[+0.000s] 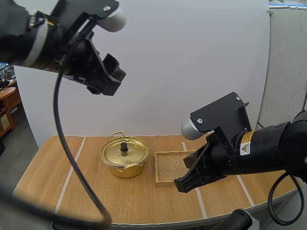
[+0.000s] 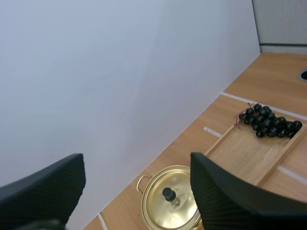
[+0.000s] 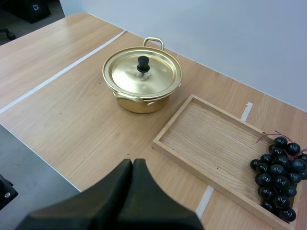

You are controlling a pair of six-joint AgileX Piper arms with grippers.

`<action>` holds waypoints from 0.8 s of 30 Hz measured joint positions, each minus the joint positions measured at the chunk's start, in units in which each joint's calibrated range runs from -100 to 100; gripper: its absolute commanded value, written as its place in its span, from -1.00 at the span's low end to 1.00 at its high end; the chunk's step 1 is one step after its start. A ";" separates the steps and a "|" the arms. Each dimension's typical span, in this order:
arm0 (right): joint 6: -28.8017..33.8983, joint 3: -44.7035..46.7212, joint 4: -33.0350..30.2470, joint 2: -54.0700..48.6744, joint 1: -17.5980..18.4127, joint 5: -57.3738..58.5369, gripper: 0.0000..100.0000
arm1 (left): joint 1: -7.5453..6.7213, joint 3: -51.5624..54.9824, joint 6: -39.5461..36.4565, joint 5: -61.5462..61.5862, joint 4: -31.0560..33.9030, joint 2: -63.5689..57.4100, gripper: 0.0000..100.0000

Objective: Open the pot, put the pineapple inside, and close it

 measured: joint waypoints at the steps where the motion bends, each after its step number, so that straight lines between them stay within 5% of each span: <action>1: 0.00 0.00 0.00 0.00 -0.18 0.00 -1.00 | 0.00 0.14 -1.16 0.00 0.07 -1.28 1.00; 4: 0.00 0.00 0.00 -0.25 -0.78 0.00 -1.00 | 0.00 1.56 -3.08 0.18 0.16 -4.02 0.96; 11: 0.00 0.00 0.00 -3.73 -2.37 0.00 -1.00 | 0.00 5.48 -5.93 0.69 0.27 -9.31 -1.00; 24: 0.00 0.00 0.92 -8.90 -4.74 0.00 -1.00 | 0.00 17.35 -7.78 0.63 0.38 -23.96 -1.00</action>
